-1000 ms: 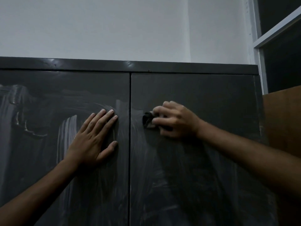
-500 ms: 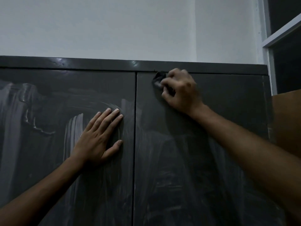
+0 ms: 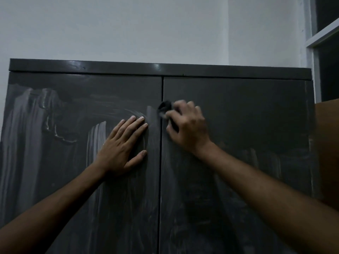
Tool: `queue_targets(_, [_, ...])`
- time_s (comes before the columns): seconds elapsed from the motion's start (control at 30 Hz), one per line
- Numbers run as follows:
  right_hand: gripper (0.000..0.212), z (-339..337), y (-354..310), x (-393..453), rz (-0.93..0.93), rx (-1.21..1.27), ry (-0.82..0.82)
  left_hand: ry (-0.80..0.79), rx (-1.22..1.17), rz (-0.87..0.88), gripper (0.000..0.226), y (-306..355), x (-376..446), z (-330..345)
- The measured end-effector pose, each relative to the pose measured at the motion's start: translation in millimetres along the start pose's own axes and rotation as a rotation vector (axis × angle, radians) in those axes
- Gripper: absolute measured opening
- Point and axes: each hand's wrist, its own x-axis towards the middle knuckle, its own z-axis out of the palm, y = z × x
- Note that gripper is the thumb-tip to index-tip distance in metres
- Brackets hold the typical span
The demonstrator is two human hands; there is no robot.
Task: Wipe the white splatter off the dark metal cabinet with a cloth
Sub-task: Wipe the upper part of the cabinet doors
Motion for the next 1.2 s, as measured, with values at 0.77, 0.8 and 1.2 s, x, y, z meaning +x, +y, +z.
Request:
queue_targets(0.77, [0.018, 32.1, -61.0, 26.8, -0.099, -0.004, -0.033, -0.039, 0.075, -0.021, 0.086, -130.5, -131.3, -32.3])
queue_targets(0.8, [0.020, 28.9, -64.5, 19.1, -0.327, 0.005, -0.158, -0.034, 0.075, -0.012, 0.087, -132.1, -131.4, -30.7])
queue_targets(1.2, [0.021, 45.9, -103.7, 40.1, -0.516, 0.023, -0.203, -0.034, 0.096, 0.016, 0.086, -138.0, -134.4, -26.8])
